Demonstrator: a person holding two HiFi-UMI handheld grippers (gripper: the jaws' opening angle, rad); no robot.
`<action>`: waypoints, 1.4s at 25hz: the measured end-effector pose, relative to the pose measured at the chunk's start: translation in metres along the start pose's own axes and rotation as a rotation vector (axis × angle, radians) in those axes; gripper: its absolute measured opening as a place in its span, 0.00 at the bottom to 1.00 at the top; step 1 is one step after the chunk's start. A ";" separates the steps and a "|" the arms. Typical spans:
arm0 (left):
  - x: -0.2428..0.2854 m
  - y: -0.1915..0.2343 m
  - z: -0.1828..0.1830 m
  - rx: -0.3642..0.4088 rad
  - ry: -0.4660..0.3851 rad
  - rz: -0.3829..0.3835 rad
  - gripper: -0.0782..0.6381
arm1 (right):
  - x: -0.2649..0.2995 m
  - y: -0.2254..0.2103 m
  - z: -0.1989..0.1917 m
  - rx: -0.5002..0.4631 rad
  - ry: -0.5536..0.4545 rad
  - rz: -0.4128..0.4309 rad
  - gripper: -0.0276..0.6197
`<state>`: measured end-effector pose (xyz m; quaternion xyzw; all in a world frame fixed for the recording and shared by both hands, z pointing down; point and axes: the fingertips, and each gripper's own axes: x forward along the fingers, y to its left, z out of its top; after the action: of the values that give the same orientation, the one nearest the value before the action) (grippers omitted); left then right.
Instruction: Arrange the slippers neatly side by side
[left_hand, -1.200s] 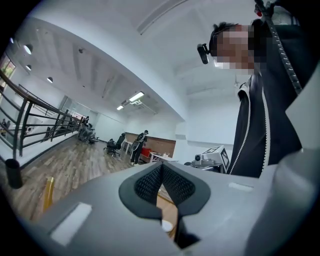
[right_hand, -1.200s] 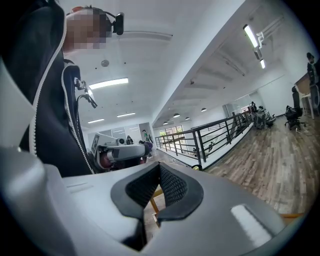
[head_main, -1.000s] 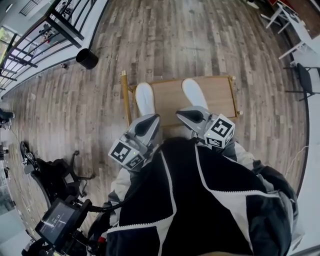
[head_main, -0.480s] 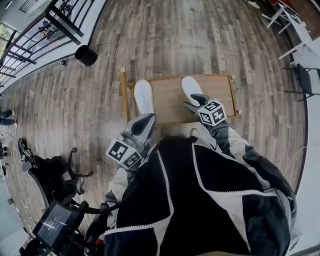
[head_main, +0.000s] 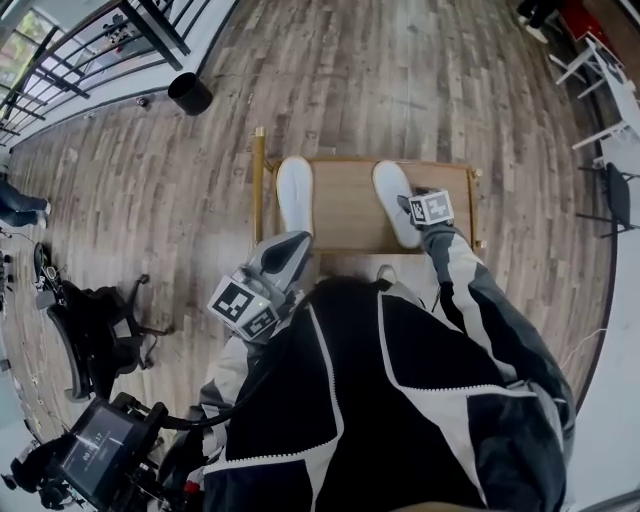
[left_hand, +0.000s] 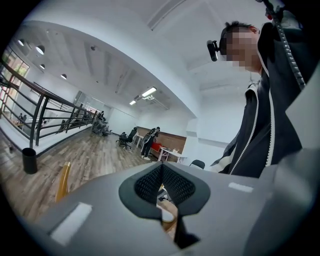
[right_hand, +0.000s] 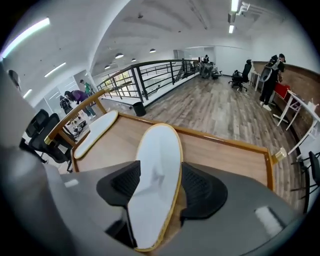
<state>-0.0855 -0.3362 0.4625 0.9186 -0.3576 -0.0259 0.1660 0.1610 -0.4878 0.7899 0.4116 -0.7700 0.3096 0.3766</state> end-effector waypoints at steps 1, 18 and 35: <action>-0.001 0.001 0.000 -0.001 0.001 0.010 0.13 | 0.005 0.000 -0.001 0.009 0.014 0.008 0.43; -0.003 0.005 0.000 -0.001 -0.006 0.041 0.13 | 0.005 0.002 0.001 0.081 0.007 0.041 0.08; 0.019 0.011 -0.011 -0.017 0.028 -0.069 0.13 | -0.138 0.091 0.088 -0.189 -0.492 0.069 0.08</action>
<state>-0.0766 -0.3529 0.4773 0.9294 -0.3229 -0.0218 0.1775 0.1054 -0.4584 0.6134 0.4109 -0.8776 0.1396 0.2039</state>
